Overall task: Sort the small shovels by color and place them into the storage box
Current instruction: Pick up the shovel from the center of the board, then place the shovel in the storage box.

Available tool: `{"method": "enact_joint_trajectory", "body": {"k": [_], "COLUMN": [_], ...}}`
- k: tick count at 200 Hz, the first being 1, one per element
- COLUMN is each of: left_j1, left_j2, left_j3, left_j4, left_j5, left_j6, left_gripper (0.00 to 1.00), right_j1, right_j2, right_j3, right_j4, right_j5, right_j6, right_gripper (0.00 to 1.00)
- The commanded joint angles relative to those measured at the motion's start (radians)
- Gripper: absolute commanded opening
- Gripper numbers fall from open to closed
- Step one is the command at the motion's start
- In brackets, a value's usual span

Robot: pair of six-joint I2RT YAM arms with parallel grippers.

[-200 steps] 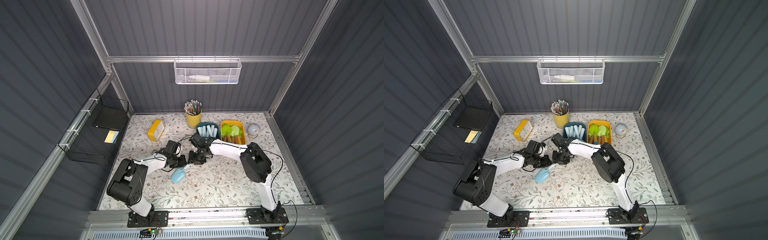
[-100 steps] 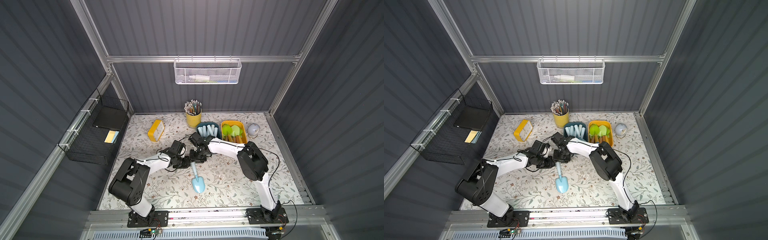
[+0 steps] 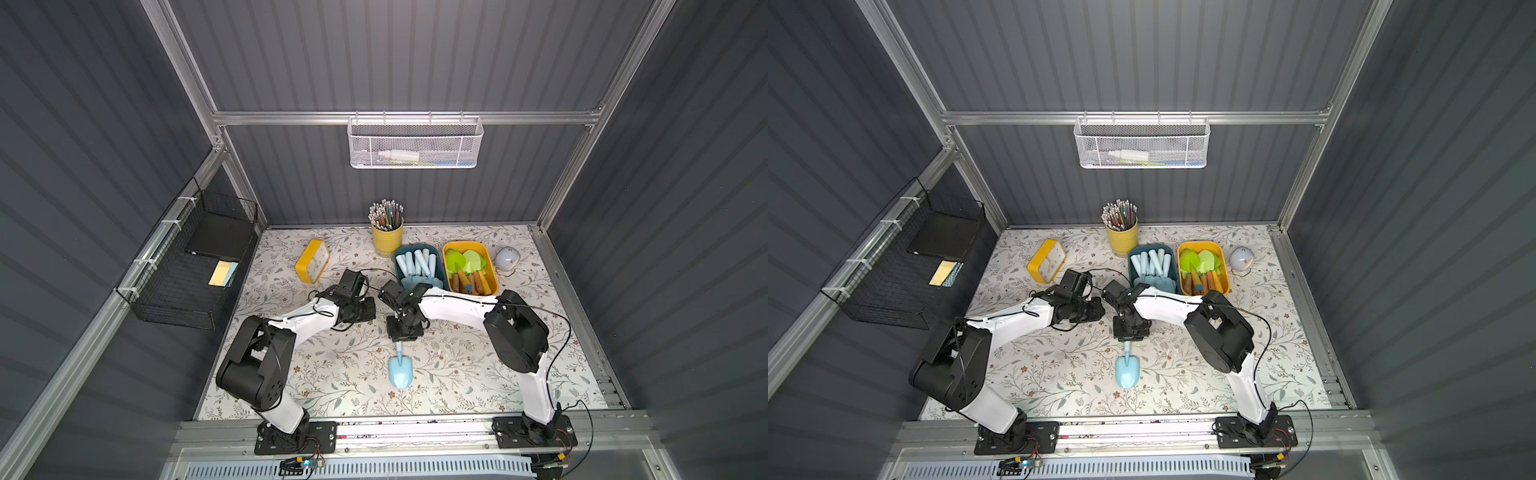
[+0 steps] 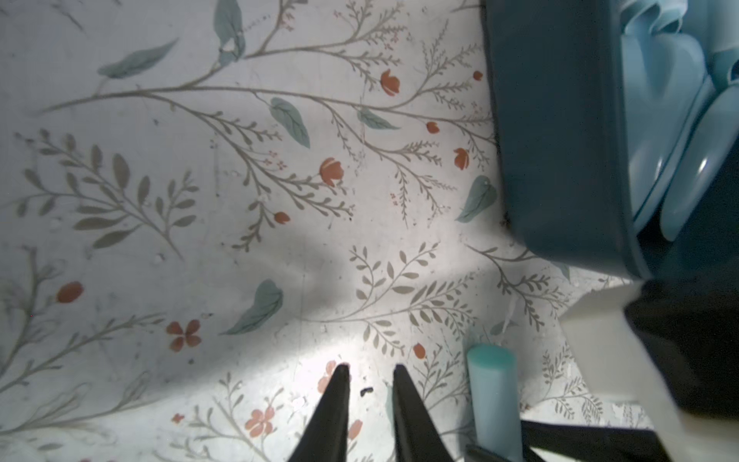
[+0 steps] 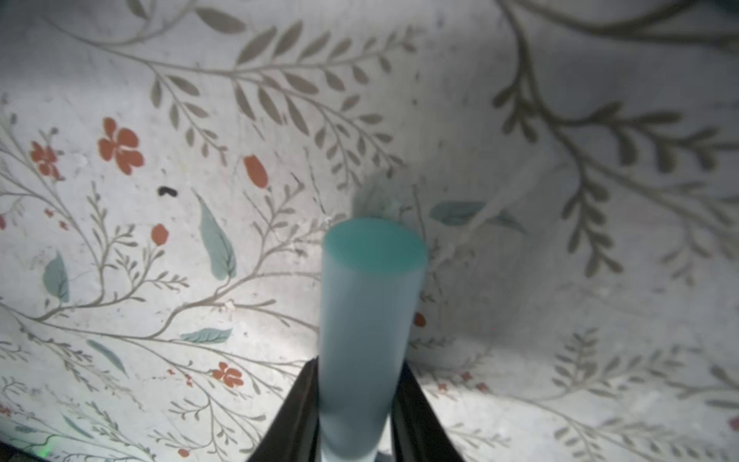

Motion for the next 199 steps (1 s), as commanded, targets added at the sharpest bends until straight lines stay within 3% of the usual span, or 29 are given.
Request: {"method": "enact_joint_trajectory", "body": {"k": [1,14,45,68,138,199], "left_j1": [0.007,0.009,0.012,0.012,0.012,0.012], "left_j2": [-0.017,-0.017,-0.009,-0.007,0.022,0.040], "left_j3": [0.039,0.048,0.073,0.093,0.144,0.172], "left_j4": [-0.006,-0.004,0.002,0.010,0.027,0.035], "left_j5": [-0.018,-0.019,-0.022,-0.023,-0.041,-0.060], "left_j6": [-0.023,-0.026,-0.032,-0.042,-0.083,-0.111], "left_gripper": [0.24,0.25,0.30,0.32,0.32,0.32], "right_j1": [0.021,0.021,-0.005,-0.069,-0.329,-0.405], "right_j2": [0.046,0.024,-0.059,-0.090,0.032,0.122], "right_j3": [-0.048,-0.035,0.058,0.190,0.599,0.622], "right_j4": [-0.076,-0.055,-0.060,-0.134,-0.296,-0.166], "right_j5": [0.031,0.015,-0.008,0.056,0.201,0.179], "right_j6": [-0.021,-0.049,-0.143,-0.217,-0.359,-0.384], "right_gripper": [0.08,0.01,0.02,0.02,0.02,0.02]}}
